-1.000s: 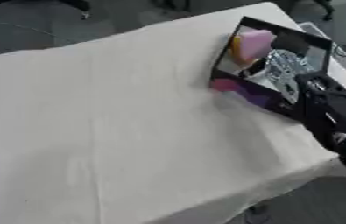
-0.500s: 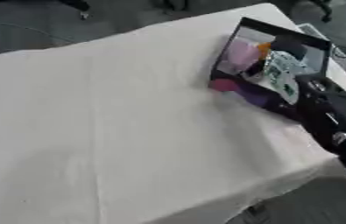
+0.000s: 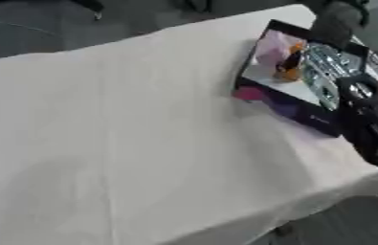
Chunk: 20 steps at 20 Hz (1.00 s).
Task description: Pick up the objects with one hand, pass them to the other hand, and then place them into the box on the other side of the table.
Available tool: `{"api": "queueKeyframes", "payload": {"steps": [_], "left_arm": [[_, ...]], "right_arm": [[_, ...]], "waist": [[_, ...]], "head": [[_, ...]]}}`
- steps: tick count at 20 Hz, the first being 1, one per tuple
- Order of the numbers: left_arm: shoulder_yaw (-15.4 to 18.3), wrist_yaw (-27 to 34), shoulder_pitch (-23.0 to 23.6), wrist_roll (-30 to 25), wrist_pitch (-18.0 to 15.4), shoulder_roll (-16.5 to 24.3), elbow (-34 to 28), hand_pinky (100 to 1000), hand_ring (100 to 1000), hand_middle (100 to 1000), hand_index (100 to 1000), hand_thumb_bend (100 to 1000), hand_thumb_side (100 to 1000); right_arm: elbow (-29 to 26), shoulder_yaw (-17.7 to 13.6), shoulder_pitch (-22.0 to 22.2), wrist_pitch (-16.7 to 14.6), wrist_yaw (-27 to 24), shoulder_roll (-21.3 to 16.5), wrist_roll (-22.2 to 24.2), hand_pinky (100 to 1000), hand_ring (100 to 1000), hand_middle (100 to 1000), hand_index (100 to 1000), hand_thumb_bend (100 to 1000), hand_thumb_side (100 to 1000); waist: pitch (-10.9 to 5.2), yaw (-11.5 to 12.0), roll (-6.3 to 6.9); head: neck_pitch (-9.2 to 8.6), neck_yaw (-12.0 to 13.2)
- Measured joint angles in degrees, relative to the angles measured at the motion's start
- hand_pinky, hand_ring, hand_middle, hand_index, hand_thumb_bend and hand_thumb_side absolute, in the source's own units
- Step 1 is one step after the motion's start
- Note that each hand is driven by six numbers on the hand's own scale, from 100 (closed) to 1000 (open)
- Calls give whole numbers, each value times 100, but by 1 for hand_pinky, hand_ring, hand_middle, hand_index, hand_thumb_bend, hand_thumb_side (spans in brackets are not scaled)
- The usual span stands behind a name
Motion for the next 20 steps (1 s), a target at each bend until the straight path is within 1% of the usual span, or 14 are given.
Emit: {"api": "queueKeyframes", "payload": {"steps": [2,3,5,7,8,9,10,11,13,14,15,17,18,20], "left_arm": [[76,-326,-76,265,-265,156,373,716,632,644,770,100,509],[111,-538,-131,439,-439,241,606,718,636,649,773,100,490],[138,-1013,-254,825,-825,380,1071,728,654,670,787,100,395],[149,-1595,-378,1223,-1223,490,1478,738,673,689,797,100,309],[156,-1947,-446,1415,-1415,542,1639,743,683,699,802,100,259],[162,-2342,-513,1610,-1610,581,1765,744,685,701,803,100,251],[162,-2764,-587,1806,-1806,612,1862,753,701,719,811,100,208],[163,-3222,-654,2013,-2014,643,1952,756,708,725,815,100,194],[164,-4241,-769,2479,-2479,683,2115,759,714,733,819,104,183],[163,-4762,-822,2759,-2688,692,2203,760,717,736,820,131,181],[158,-5280,-874,3112,-2824,696,2298,760,717,736,820,131,181],[92,-6239,-934,3928,-2927,695,2478,760,717,736,820,131,181],[56,-6665,-948,4344,-2915,696,2568,761,722,743,827,231,190],[-14,-7472,-1010,5187,-2699,710,2812,758,721,742,828,249,190]], "right_arm": [[-653,101,13,-364,880,-30,693,888,922,914,1000,626,268],[-1003,135,20,-632,1318,-44,1101,889,923,914,1000,626,268],[-1645,167,31,-1277,2039,-60,1774,889,922,912,1000,623,272],[-2210,190,32,-1841,2561,-61,2338,889,921,910,1000,622,275],[-2445,204,33,-2062,2745,-61,2559,889,919,908,1000,621,277],[-2638,206,34,-2232,2884,-61,2729,889,919,908,1000,621,278],[-2790,216,35,-2355,2978,-61,2852,888,917,905,1000,621,279],[-2901,233,33,-2441,3034,-61,2938,888,916,903,1000,621,280],[-3025,265,12,-2544,3081,-58,3041,888,914,898,1000,621,283],[-3059,282,-27,-2572,3090,-53,3069,888,913,897,1000,621,285],[-3080,303,-71,-2592,3092,-51,3089,888,913,897,1000,621,285],[-3083,326,-121,-2612,3092,-39,3109,888,913,897,1000,621,285],[-3084,342,-143,-2617,3092,-25,3114,886,909,889,1000,617,293],[-3095,387,-297,-2590,3075,51,3087,885,908,886,1000,615,297]], "waist": [[-2,-14,21],[-3,-32,33],[-10,-68,57],[-15,-97,62],[-15,-114,61],[-15,-134,61],[-15,-155,62],[-15,-186,65],[2,-267,68],[27,-305,70],[60,-334,74],[89,-363,76],[97,-376,77],[230,-504,93]], "head": [[-6,402],[-18,632],[-55,1038],[-83,1382],[-103,1529],[-114,1659],[-130,1771],[-155,1881],[-203,2090],[-230,2187],[-257,2275],[-297,2391],[-315,2451],[-415,2647]]}}
